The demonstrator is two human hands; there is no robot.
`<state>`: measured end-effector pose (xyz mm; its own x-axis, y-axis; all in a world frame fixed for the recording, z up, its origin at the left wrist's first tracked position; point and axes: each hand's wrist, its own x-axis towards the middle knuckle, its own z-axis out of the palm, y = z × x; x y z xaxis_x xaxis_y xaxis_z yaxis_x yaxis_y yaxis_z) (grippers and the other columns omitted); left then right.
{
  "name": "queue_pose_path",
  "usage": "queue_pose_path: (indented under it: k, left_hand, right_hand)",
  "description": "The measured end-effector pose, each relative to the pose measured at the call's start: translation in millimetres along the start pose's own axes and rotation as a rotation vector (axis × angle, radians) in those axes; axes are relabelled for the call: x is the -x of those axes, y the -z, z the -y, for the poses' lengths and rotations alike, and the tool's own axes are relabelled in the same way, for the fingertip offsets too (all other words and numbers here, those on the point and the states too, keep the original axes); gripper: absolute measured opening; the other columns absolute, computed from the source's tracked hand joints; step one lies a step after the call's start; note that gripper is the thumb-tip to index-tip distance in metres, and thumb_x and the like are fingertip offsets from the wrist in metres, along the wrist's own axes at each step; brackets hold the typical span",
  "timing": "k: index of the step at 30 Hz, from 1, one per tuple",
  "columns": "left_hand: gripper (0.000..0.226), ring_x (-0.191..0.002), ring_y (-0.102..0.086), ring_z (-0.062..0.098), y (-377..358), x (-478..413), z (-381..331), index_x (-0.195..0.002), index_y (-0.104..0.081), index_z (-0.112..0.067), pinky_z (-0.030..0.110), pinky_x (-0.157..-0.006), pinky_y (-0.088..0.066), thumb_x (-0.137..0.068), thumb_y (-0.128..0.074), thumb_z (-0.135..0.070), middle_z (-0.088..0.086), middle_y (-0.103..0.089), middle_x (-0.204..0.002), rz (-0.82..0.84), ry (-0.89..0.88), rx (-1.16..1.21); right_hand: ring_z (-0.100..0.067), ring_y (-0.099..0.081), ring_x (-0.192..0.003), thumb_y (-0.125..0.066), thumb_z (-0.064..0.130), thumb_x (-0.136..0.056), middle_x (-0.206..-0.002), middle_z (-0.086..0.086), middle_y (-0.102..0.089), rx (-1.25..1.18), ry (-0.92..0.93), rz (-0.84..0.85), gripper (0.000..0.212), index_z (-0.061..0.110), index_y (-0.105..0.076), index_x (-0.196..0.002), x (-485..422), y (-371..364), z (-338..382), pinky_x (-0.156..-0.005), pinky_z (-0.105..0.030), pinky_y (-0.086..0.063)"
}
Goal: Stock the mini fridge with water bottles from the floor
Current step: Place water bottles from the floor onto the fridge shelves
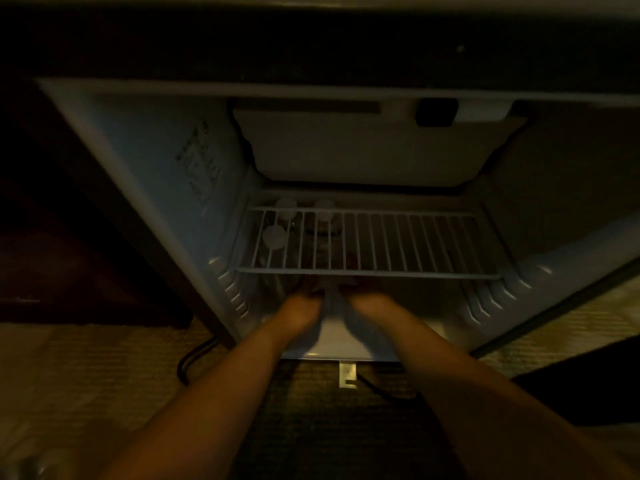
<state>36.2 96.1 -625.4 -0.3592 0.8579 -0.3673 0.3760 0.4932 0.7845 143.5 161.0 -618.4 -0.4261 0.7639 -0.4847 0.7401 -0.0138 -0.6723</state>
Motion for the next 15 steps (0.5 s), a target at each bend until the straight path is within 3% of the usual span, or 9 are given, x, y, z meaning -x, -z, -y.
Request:
queue_pose_path:
  k: [4, 8, 11, 15]
  left_hand:
    - [0.037, -0.128, -0.044, 0.029, 7, 24, 7, -0.132, -0.043, 0.003, 0.015, -0.091, -0.033, -0.096, -0.039, -0.003, 0.018, -0.047, -0.137, 0.064, -0.007, 0.076]
    - [0.024, -0.097, -0.056, 0.021, 21, 53, 12, -0.110, -0.060, -0.002, 0.025, -0.088, -0.041, -0.096, -0.045, -0.013, 0.017, -0.062, -0.105, 0.130, 0.029, 0.009]
    - [0.026, -0.099, -0.057, 0.021, 38, 84, 8, -0.111, -0.059, -0.004, 0.034, -0.094, -0.044, -0.096, -0.044, -0.019, 0.009, -0.059, -0.101, 0.196, 0.017, -0.024]
    - [0.026, -0.103, -0.059, 0.027, 66, 128, -2, -0.110, -0.059, -0.006, 0.040, -0.095, -0.046, -0.097, -0.040, -0.019, 0.009, -0.060, -0.102, 0.184, -0.010, -0.119]
  right_hand:
    - [-0.028, -0.043, -0.131, -0.049, 0.015, -0.095, -0.141, -0.013, -0.047, -0.032, 0.028, -0.006, 0.043, 0.006, -0.043, -0.136, 26, 0, -4, -0.108, -0.029, -0.032]
    - [-0.029, -0.059, -0.110, -0.057, 0.013, -0.090, -0.120, -0.019, -0.062, -0.039, 0.043, 0.049, 0.034, 0.002, -0.056, -0.122, 54, 1, 2, -0.101, -0.040, -0.045]
    - [-0.017, -0.060, -0.094, -0.058, 0.016, -0.090, -0.113, -0.013, -0.065, 0.035, 0.089, 0.127, 0.030, 0.007, -0.058, -0.119, 83, 4, 12, -0.094, -0.035, -0.049]
    - [-0.014, -0.058, -0.089, -0.057, 0.020, -0.091, -0.098, -0.004, -0.061, 0.154, 0.194, 0.209, 0.034, 0.008, -0.056, -0.122, 121, 9, 38, -0.087, -0.028, -0.047]
